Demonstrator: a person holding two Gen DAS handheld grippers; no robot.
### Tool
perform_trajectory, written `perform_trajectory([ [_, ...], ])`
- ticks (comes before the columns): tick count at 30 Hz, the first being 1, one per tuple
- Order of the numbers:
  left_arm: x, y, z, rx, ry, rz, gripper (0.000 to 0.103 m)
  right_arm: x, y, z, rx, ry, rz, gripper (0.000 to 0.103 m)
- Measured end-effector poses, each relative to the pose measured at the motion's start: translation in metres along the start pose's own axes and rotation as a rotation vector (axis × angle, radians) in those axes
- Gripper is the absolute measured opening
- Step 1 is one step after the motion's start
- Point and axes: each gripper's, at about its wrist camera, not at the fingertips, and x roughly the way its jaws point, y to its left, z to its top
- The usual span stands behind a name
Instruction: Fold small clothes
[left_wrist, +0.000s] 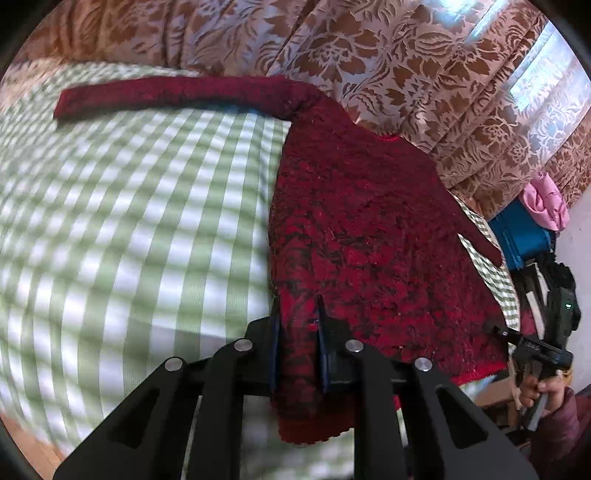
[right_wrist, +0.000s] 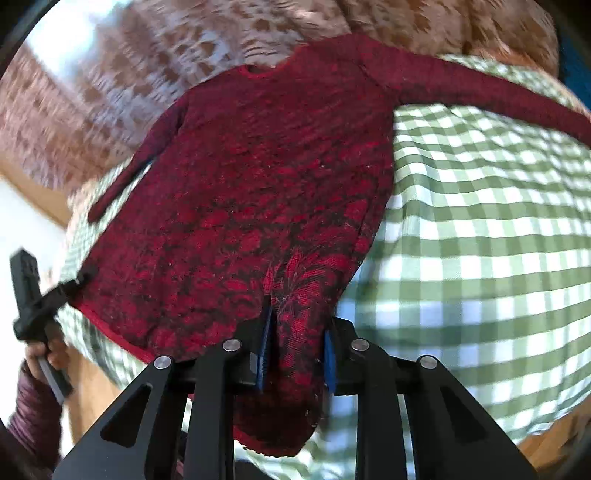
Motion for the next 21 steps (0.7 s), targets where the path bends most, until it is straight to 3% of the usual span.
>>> perform_trajectory([
  [6,-0.014,-0.009,-0.060,-0.019,0.045,0.026,0.018,-0.005,-0.026,-0.037,-0.014,0.073,0.002,0.022],
  [7,-0.014,-0.009,-0.059,-0.027,0.055,0.024,0.024,-0.006,-0.028,-0.038,-0.008,0.070,0.007,0.025],
  [8,-0.015,-0.008,-0.056,-0.033,0.054,0.041,0.036,-0.006,-0.030,-0.036,0.002,0.063,0.010,0.035],
  [9,-0.018,-0.007,-0.052,-0.039,0.051,0.049,0.041,-0.009,-0.034,-0.034,0.021,0.060,0.011,0.041],
  [14,-0.036,0.014,-0.038,-0.120,-0.009,0.056,0.046,-0.029,-0.035,-0.016,0.033,-0.035,-0.040,0.072],
  [18,-0.048,0.051,-0.022,-0.257,-0.075,0.109,0.054,-0.032,-0.013,0.007,0.007,-0.124,-0.013,0.076],
  [21,-0.060,0.085,-0.005,-0.362,-0.141,0.160,0.063,-0.008,0.034,0.032,-0.061,-0.143,0.039,0.082],
])
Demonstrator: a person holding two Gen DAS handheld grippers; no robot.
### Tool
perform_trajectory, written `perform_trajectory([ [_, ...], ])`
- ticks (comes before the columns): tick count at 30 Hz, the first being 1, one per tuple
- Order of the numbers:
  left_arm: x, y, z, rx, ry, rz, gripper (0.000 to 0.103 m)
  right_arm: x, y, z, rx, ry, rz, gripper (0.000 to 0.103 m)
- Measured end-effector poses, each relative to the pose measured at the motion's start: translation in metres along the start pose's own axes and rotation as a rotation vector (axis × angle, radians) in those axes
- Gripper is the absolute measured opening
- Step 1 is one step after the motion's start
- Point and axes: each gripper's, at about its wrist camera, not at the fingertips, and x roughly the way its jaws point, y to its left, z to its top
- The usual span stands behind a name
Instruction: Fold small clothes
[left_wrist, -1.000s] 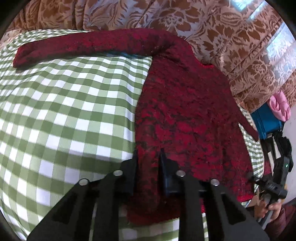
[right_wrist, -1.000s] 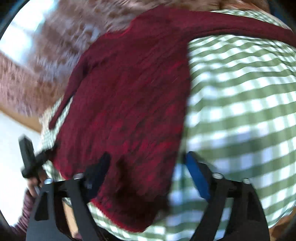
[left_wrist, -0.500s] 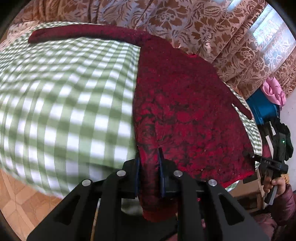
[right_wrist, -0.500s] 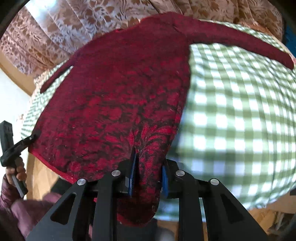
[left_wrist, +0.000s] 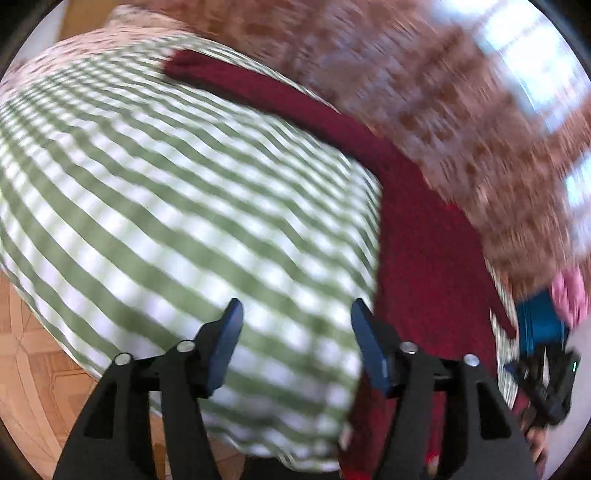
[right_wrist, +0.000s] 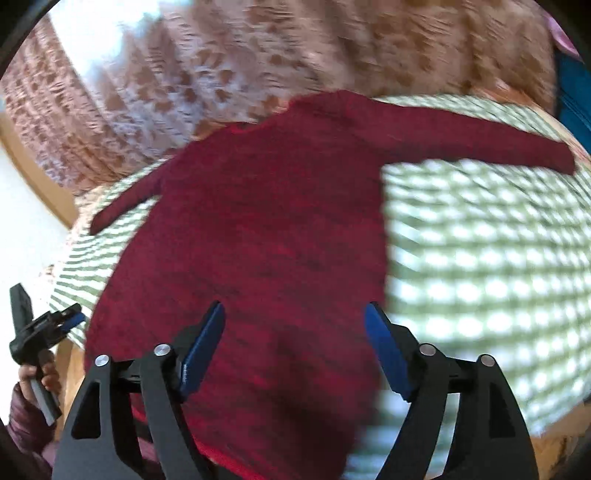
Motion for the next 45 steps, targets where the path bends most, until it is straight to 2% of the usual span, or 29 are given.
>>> perform_trajectory([
  [6,-0.007,0.063,0.069,-0.198,-0.134,0.103,0.073,0.067,0.081,0.027,-0.151,0.030,0.061,0.082],
  [9,-0.006,0.099,0.105,-0.297,-0.180,0.126,0.076,0.093,0.103,0.031,-0.210,0.031,0.023,0.082],
  [12,-0.001,0.120,0.133,-0.331,-0.203,0.154,0.077,0.121,0.115,0.033,-0.233,0.041,-0.026,0.082],
  [13,0.003,0.124,0.143,-0.332,-0.211,0.173,0.077,0.128,0.115,0.031,-0.236,0.046,-0.045,0.084],
  [14,0.008,0.126,0.153,-0.322,-0.214,0.186,0.077,0.135,0.114,0.028,-0.236,0.043,-0.054,0.091],
  [17,0.021,0.130,0.180,-0.287,-0.214,0.229,0.076,0.141,0.112,0.020,-0.238,0.023,-0.039,0.099],
  [25,0.073,0.133,0.242,-0.249,-0.185,0.288,0.075,0.147,0.112,0.022,-0.246,0.032,-0.034,0.100],
  [30,0.107,0.140,0.264,-0.247,-0.131,0.296,0.062,0.148,0.114,0.021,-0.253,0.028,-0.045,0.100],
  [31,0.111,0.140,0.266,-0.246,-0.127,0.295,0.056,0.148,0.114,0.021,-0.254,0.027,-0.047,0.100],
  [33,0.115,0.139,0.270,-0.226,-0.111,0.262,0.023,0.149,0.115,0.021,-0.254,0.026,-0.050,0.100],
  [34,0.114,0.136,0.273,-0.213,-0.113,0.266,0.014,0.149,0.115,0.021,-0.254,0.026,-0.050,0.100],
  [35,0.107,0.131,0.274,-0.181,-0.141,0.274,0.010,0.149,0.115,0.021,-0.254,0.026,-0.050,0.100],
  [39,0.091,0.132,0.270,-0.139,-0.193,0.366,0.009,0.150,0.115,0.021,-0.255,0.026,-0.051,0.100],
  [41,0.102,0.146,0.267,-0.145,-0.147,0.433,0.011,0.150,0.115,0.021,-0.258,0.025,-0.055,0.100],
  [42,0.106,0.148,0.266,-0.146,-0.133,0.444,0.014,0.150,0.116,0.021,-0.259,0.024,-0.057,0.100],
  [45,0.104,0.134,0.268,-0.128,-0.159,0.499,0.034,0.152,0.117,0.021,-0.264,0.025,-0.066,0.100],
])
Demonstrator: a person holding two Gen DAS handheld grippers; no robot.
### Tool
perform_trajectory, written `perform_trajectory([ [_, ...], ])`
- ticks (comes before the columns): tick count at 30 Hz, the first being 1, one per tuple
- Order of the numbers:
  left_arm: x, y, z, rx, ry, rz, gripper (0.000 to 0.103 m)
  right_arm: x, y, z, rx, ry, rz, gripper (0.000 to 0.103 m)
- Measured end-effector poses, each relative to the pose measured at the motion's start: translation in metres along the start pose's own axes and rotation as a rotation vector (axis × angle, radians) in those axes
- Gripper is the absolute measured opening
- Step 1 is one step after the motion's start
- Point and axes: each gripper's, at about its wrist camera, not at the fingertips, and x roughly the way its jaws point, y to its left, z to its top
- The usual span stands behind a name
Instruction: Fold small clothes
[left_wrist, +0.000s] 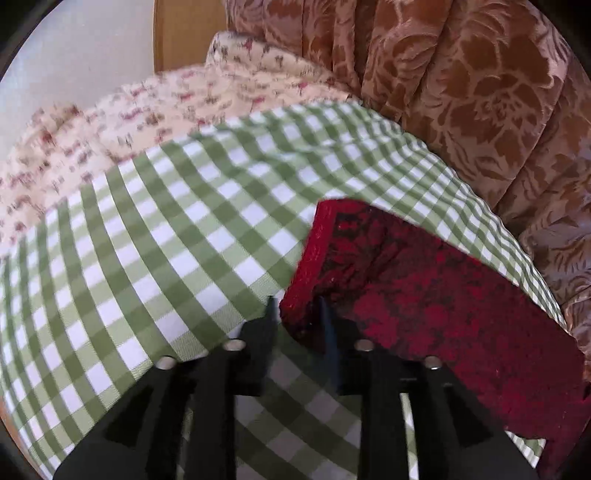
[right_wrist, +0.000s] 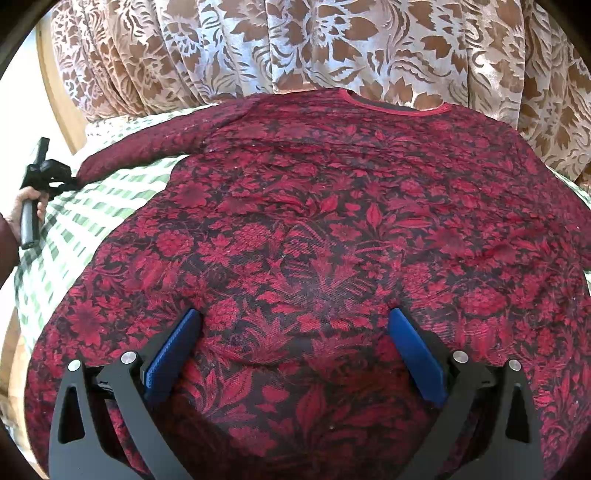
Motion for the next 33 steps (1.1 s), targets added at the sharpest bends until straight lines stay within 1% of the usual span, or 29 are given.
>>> perform_trajectory([
  [1,-0.006,-0.002,0.000,-0.017,-0.005,-0.001,0.049,0.000,-0.001,0.000,0.002,-0.001,0.002,0.100],
  [2,-0.013,-0.003,0.000,-0.039,-0.016,-0.001,0.058,-0.001,-0.001,0.000,0.003,-0.001,0.004,0.100],
  [3,-0.028,-0.007,-0.003,-0.059,-0.053,0.001,0.058,-0.001,-0.001,0.000,0.002,-0.002,0.002,0.100],
  [4,-0.040,-0.012,-0.006,-0.048,-0.077,-0.002,0.058,-0.001,-0.001,0.000,0.003,-0.003,0.003,0.100],
  [5,-0.058,-0.025,-0.013,-0.007,-0.112,-0.022,0.058,-0.001,-0.002,0.000,0.003,-0.003,0.004,0.100],
  [6,-0.071,-0.035,-0.020,0.024,-0.133,-0.045,0.058,-0.001,-0.001,0.000,0.004,-0.003,0.005,0.100],
  [8,-0.102,-0.061,-0.044,0.084,-0.159,-0.132,0.060,-0.002,-0.002,0.000,0.007,-0.005,0.009,0.100],
  [9,-0.111,-0.071,-0.055,0.103,-0.158,-0.174,0.061,-0.002,-0.003,0.001,0.009,-0.003,0.014,0.100],
  [10,-0.125,-0.088,-0.073,0.142,-0.151,-0.231,0.062,-0.002,-0.003,0.001,0.012,-0.002,0.018,0.100],
  [12,-0.147,-0.119,-0.110,0.206,-0.144,-0.322,0.064,-0.005,-0.006,0.003,0.023,0.003,0.037,0.100],
  [14,-0.161,-0.152,-0.149,0.273,-0.098,-0.407,0.065,-0.012,-0.014,0.008,0.054,0.015,0.080,0.099],
  [15,-0.167,-0.164,-0.167,0.300,-0.080,-0.433,0.065,-0.018,-0.020,0.010,0.077,0.011,0.096,0.097],
  [16,-0.174,-0.178,-0.188,0.334,-0.059,-0.465,0.065,-0.027,-0.031,0.012,0.116,-0.004,0.108,0.089],
  [17,-0.180,-0.192,-0.210,0.378,-0.036,-0.498,0.065,-0.041,-0.052,0.015,0.187,-0.038,0.118,0.086],
  [19,-0.189,-0.213,-0.246,0.458,-0.018,-0.518,0.065,-0.066,-0.099,0.014,0.322,-0.111,0.104,0.086],
  [20,-0.193,-0.220,-0.259,0.492,-0.015,-0.517,0.065,-0.075,-0.120,0.012,0.379,-0.135,0.094,0.086],
  [21,-0.195,-0.230,-0.275,0.542,-0.009,-0.508,0.065,-0.088,-0.158,0.005,0.473,-0.171,0.071,0.086],
  [22,-0.195,-0.235,-0.286,0.576,-0.006,-0.494,0.065,-0.097,-0.192,-0.002,0.548,-0.192,0.036,0.083],
  [23,-0.195,-0.239,-0.296,0.605,0.001,-0.479,0.065,-0.103,-0.217,-0.008,0.600,-0.201,0.004,0.079],
  [25,-0.195,-0.242,-0.309,0.630,0.011,-0.454,0.065,-0.117,-0.296,-0.031,0.787,-0.230,-0.075,0.073],
  [26,-0.194,-0.242,-0.311,0.636,0.012,-0.442,0.065,-0.122,-0.322,-0.040,0.852,-0.243,-0.095,0.072],
  [28,-0.191,-0.242,-0.314,0.638,0.021,-0.430,0.065,-0.131,-0.381,-0.057,0.986,-0.275,-0.162,0.069],
  [31,-0.187,-0.250,-0.314,0.629,0.039,-0.423,0.070,-0.134,-0.442,-0.073,1.133,-0.299,-0.231,0.068],
  [32,-0.187,-0.253,-0.315,0.637,0.038,-0.414,0.071,-0.133,-0.462,-0.078,1.190,-0.314,-0.236,0.066],
  [33,-0.186,-0.253,-0.317,0.647,0.034,-0.404,0.072,-0.131,-0.475,-0.080,1.216,-0.328,-0.222,0.065],
])
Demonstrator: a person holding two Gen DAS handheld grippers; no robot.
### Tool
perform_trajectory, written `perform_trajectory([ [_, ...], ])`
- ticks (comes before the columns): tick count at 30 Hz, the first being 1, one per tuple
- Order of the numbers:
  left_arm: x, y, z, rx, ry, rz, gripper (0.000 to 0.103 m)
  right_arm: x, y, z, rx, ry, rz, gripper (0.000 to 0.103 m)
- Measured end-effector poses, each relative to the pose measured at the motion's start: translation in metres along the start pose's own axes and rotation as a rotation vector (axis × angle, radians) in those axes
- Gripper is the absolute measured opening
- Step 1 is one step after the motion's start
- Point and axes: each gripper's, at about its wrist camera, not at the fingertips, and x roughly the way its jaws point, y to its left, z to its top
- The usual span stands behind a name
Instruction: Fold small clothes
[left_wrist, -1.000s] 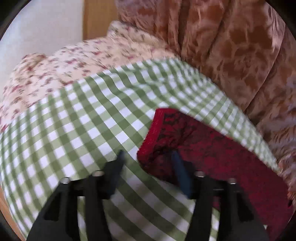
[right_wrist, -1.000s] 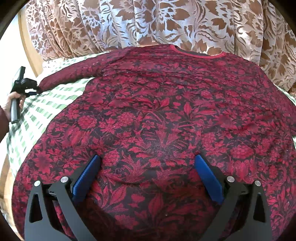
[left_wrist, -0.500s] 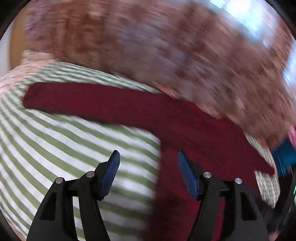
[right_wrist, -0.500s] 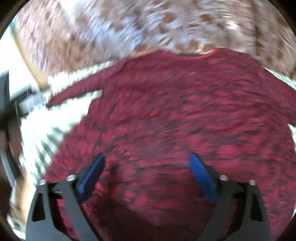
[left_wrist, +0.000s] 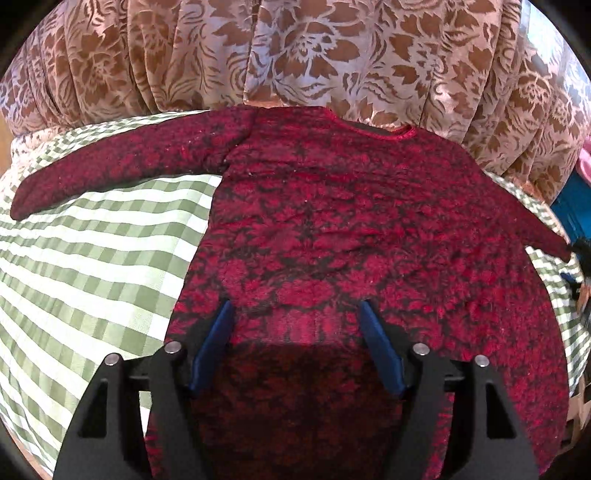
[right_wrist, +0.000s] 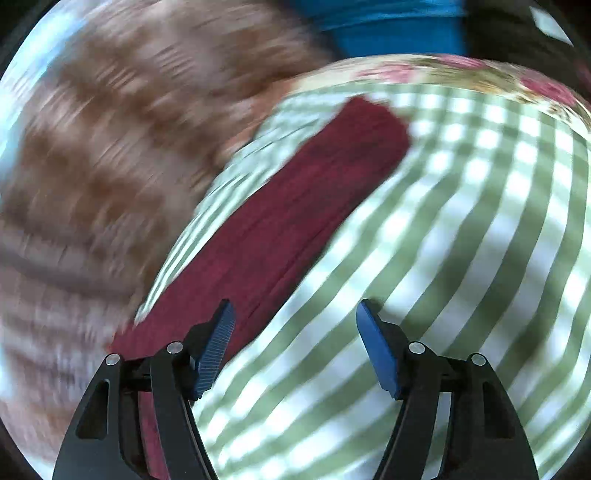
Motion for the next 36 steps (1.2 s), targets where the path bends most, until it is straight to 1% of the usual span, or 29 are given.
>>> perform_trajectory([
  [4,0.003,-0.006,-0.004,0.032,-0.003,0.043,0.074,0.018,0.000,0.029,0.049,-0.030,-0.006,0.065],
  [5,0.004,-0.007,-0.003,0.032,-0.003,0.047,0.074,0.022,0.001,0.034,0.047,-0.035,-0.019,0.063],
  [6,0.005,-0.007,-0.004,0.033,-0.002,0.049,0.074,0.025,0.003,0.039,0.030,-0.041,-0.044,0.058],
  [7,0.005,-0.007,-0.003,0.035,-0.001,0.051,0.074,0.028,0.007,0.043,-0.008,-0.033,-0.093,0.038],
  [8,0.005,-0.007,-0.003,0.037,0.000,0.053,0.075,0.027,0.006,0.048,-0.035,-0.026,-0.123,0.023],
  [10,0.006,-0.007,-0.003,0.039,0.003,0.051,0.076,0.013,0.006,0.053,-0.108,-0.043,-0.141,0.013],
  [11,0.007,-0.008,-0.002,0.037,0.005,0.050,0.076,0.002,0.007,0.053,-0.151,-0.072,-0.160,0.012],
  [12,0.008,-0.008,-0.002,0.038,0.006,0.048,0.077,-0.009,0.005,0.053,-0.196,-0.108,-0.200,0.012],
  [13,0.009,-0.008,-0.002,0.042,0.006,0.047,0.078,-0.015,0.001,0.053,-0.210,-0.119,-0.223,0.012],
  [15,0.010,-0.010,-0.002,0.055,0.007,0.045,0.079,-0.015,-0.016,0.053,-0.219,-0.116,-0.306,0.012],
  [16,0.010,-0.010,-0.003,0.056,0.006,0.043,0.080,-0.013,-0.025,0.052,-0.203,-0.102,-0.321,0.012],
  [17,0.011,-0.009,-0.002,0.054,0.006,0.039,0.081,-0.011,-0.034,0.050,-0.187,-0.091,-0.306,0.012],
  [18,0.011,-0.009,-0.002,0.053,0.006,0.037,0.081,-0.011,-0.035,0.048,-0.188,-0.100,-0.303,0.012],
  [19,0.011,-0.010,-0.002,0.053,0.008,0.033,0.081,-0.012,-0.034,0.047,-0.188,-0.107,-0.306,0.012],
  [21,0.008,-0.008,0.000,0.047,0.013,0.018,0.081,-0.016,-0.031,0.046,-0.174,-0.092,-0.277,0.019],
  [22,0.005,-0.007,0.000,0.044,0.015,0.010,0.081,-0.019,-0.030,0.045,-0.173,-0.083,-0.261,0.032],
  [23,0.000,-0.005,0.001,0.036,0.016,-0.002,0.081,-0.022,-0.028,0.043,-0.178,-0.075,-0.242,0.056],
  [25,-0.010,-0.001,0.000,0.026,0.023,-0.031,0.081,-0.036,-0.017,0.029,-0.231,-0.068,-0.213,0.073],
  [26,-0.017,0.003,-0.002,0.014,0.017,-0.042,0.081,-0.042,-0.012,0.021,-0.261,-0.055,-0.195,0.073],
  [27,-0.023,0.007,-0.004,0.007,0.010,-0.046,0.081,-0.049,-0.005,0.007,-0.303,-0.013,-0.148,0.073],
  [29,-0.035,0.017,-0.009,-0.006,-0.002,-0.042,0.081,-0.055,0.005,-0.019,-0.355,0.055,-0.086,0.073],
  [32,-0.051,0.037,-0.018,-0.038,-0.003,-0.031,0.081,-0.072,0.022,-0.086,-0.473,0.224,0.068,0.073],
  [35,-0.061,0.058,-0.033,-0.064,0.010,-0.014,0.081,-0.087,0.030,-0.143,-0.515,0.370,0.202,0.073],
  [36,-0.063,0.064,-0.038,-0.071,0.015,-0.006,0.081,-0.095,0.032,-0.171,-0.532,0.437,0.249,0.073],
])
